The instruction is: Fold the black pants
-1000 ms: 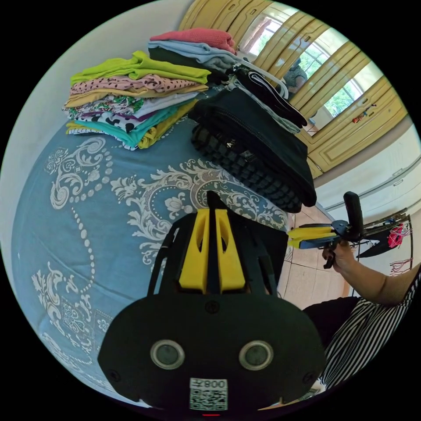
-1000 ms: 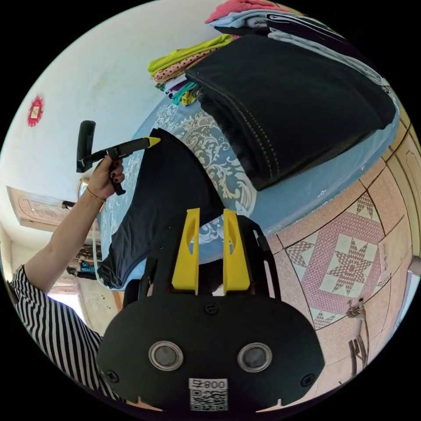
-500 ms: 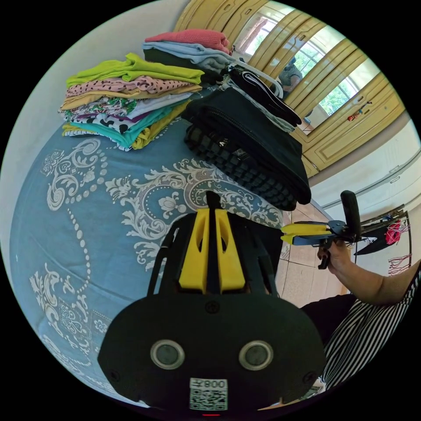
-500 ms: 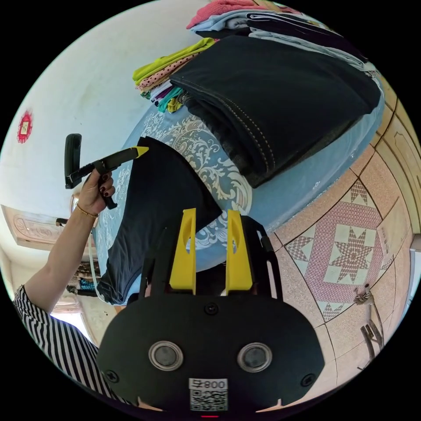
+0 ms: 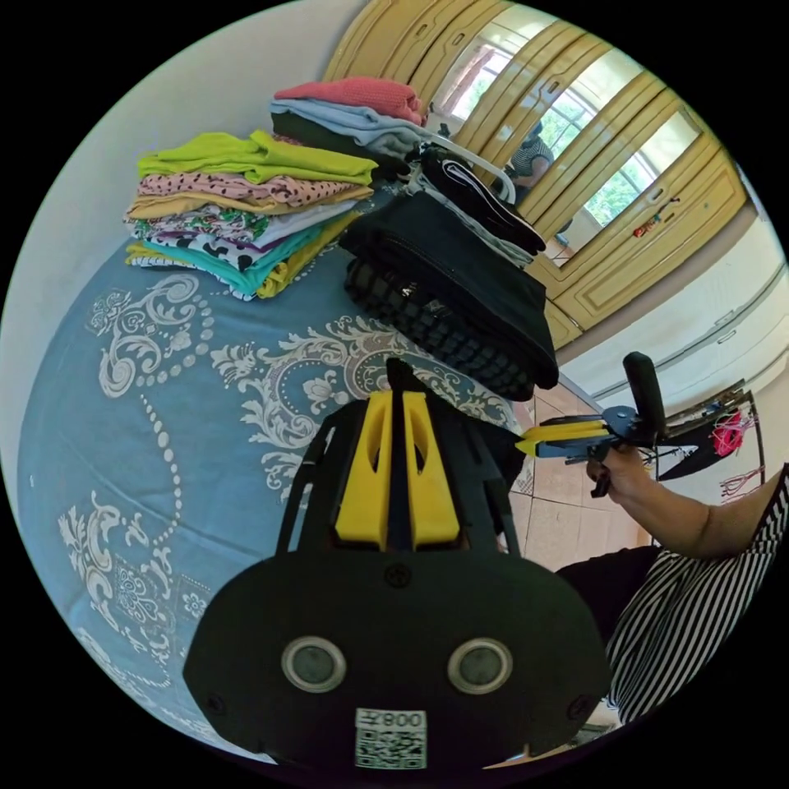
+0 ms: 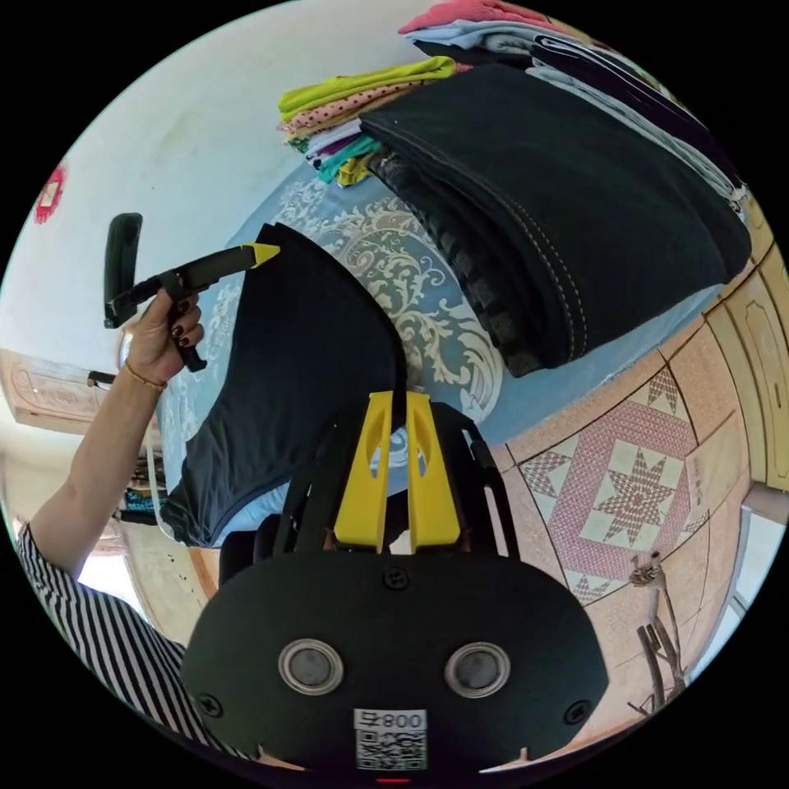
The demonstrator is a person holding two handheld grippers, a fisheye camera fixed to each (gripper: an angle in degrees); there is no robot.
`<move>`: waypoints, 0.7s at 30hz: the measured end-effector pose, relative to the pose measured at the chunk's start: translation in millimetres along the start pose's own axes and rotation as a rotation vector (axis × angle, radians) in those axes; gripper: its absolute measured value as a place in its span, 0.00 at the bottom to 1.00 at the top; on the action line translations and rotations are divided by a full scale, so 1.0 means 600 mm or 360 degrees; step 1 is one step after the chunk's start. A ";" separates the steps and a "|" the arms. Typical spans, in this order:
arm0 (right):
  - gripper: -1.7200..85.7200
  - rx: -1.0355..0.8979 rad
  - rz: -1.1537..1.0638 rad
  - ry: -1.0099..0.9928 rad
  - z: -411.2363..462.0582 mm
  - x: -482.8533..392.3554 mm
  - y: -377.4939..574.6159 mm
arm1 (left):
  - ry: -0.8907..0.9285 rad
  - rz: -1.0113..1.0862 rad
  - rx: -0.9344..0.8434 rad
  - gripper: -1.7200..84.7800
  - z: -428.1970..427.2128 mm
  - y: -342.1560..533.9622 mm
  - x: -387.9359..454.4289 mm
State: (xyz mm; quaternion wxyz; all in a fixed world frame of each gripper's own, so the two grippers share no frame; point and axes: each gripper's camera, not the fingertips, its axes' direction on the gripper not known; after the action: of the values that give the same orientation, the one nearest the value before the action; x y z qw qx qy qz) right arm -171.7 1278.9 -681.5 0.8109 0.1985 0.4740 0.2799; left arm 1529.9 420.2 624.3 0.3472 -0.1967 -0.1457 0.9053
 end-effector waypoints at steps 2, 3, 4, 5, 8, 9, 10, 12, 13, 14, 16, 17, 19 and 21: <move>0.05 0.0051 -0.0052 -0.0117 -0.022 -0.015 0.005 | 0.0022 0.0001 0.0048 0.05 -0.039 0.024 -0.005; 0.05 0.0079 -0.0092 -0.0193 -0.039 -0.027 0.009 | 0.0045 0.0011 0.0086 0.05 -0.067 0.042 -0.009; 0.05 0.0086 -0.0156 -0.0281 -0.053 -0.042 0.010 | 0.0054 0.0014 0.0106 0.05 -0.082 0.052 -0.010; 0.05 0.0096 -0.0203 -0.0338 -0.061 -0.052 0.011 | 0.0070 0.0021 0.0143 0.05 -0.113 0.074 -0.014; 0.05 0.0076 -0.0449 -0.0581 -0.083 -0.118 0.015 | 0.0117 0.0038 0.0239 0.05 -0.190 0.136 -0.025; 0.05 0.0051 -0.0548 -0.0633 -0.085 -0.152 0.018 | 0.0144 0.0049 0.0287 0.05 -0.222 0.166 -0.029; 0.05 0.0016 -0.0655 -0.0694 -0.083 -0.189 0.021 | 0.0150 0.0050 0.0308 0.05 -0.238 0.183 -0.032; 0.05 -0.0032 -0.0785 -0.0814 -0.073 -0.243 0.028 | 0.0154 0.0031 0.0378 0.05 -0.303 0.253 -0.045; 0.05 -0.0090 -0.0870 -0.0891 -0.061 -0.279 0.032 | 0.0155 0.0023 0.0391 0.05 -0.318 0.273 -0.048; 0.05 -0.0118 -0.0909 -0.0922 -0.054 -0.297 0.034 | 0.0148 -0.0004 0.0416 0.05 -0.350 0.313 -0.057; 0.05 -0.0220 -0.1044 -0.1049 -0.022 -0.365 0.046 | 0.0138 -0.0055 0.0454 0.05 -0.394 0.374 -0.070; 0.05 -0.0260 -0.1073 -0.1075 -0.012 -0.382 0.050 | 0.0144 -0.0092 0.0487 0.05 -0.423 0.417 -0.079; 0.05 -0.0402 -0.1158 -0.1148 0.033 -0.444 0.066 | 0.0154 -0.0154 0.0522 0.05 -0.461 0.480 -0.092; 0.05 -0.0473 -0.1199 -0.1175 0.067 -0.484 0.075 | 0.0153 -0.0250 0.0536 0.05 -0.502 0.565 -0.107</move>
State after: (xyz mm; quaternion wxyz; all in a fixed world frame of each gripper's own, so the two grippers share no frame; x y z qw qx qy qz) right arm -262.6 1124.8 -445.0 0.9868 -0.0165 0.1516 -0.0541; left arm 1517.8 171.5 239.9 0.4513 -0.1669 0.0097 0.8766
